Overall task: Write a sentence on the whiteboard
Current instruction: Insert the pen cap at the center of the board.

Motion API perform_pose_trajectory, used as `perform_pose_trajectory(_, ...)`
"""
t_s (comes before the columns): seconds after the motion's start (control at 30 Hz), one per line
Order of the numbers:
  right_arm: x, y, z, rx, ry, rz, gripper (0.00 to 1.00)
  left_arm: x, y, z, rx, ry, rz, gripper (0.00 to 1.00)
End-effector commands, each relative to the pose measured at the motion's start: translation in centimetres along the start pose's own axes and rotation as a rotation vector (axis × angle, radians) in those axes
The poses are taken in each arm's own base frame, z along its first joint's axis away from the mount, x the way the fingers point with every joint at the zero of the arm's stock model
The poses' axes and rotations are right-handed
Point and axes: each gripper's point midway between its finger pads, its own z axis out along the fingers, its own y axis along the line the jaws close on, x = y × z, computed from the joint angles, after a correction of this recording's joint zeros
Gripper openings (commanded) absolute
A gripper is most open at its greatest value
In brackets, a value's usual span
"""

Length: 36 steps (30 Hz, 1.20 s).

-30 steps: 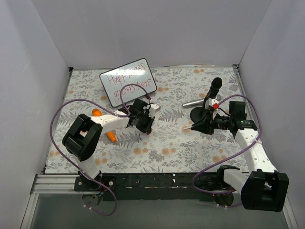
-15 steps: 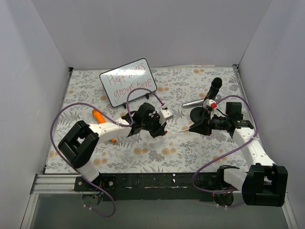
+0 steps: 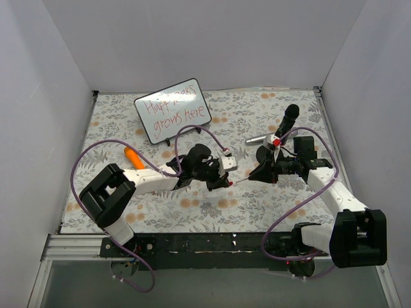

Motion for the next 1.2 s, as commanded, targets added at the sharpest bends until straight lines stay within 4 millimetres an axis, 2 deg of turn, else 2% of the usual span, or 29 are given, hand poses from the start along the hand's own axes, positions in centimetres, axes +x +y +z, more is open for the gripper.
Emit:
perform_pose_trajectory(0.0, 0.3, -0.3, 0.4, -0.001, 0.011, -0.011, 0.01, -2.0, -0.5, -0.6, 0.015, -0.075, 0.07, 0.0)
perform_pose_trajectory(0.87, 0.5, -0.7, 0.6, 0.005, 0.023, 0.002, 0.01, -1.8, -1.6, 0.4, 0.06, -0.086, 0.064, 0.0)
perform_pose_trajectory(1.17, 0.8, -0.8, 0.7, 0.003, 0.026, 0.022, 0.01, -2.6, -1.6, 0.4, 0.059, -0.11, 0.068, 0.0)
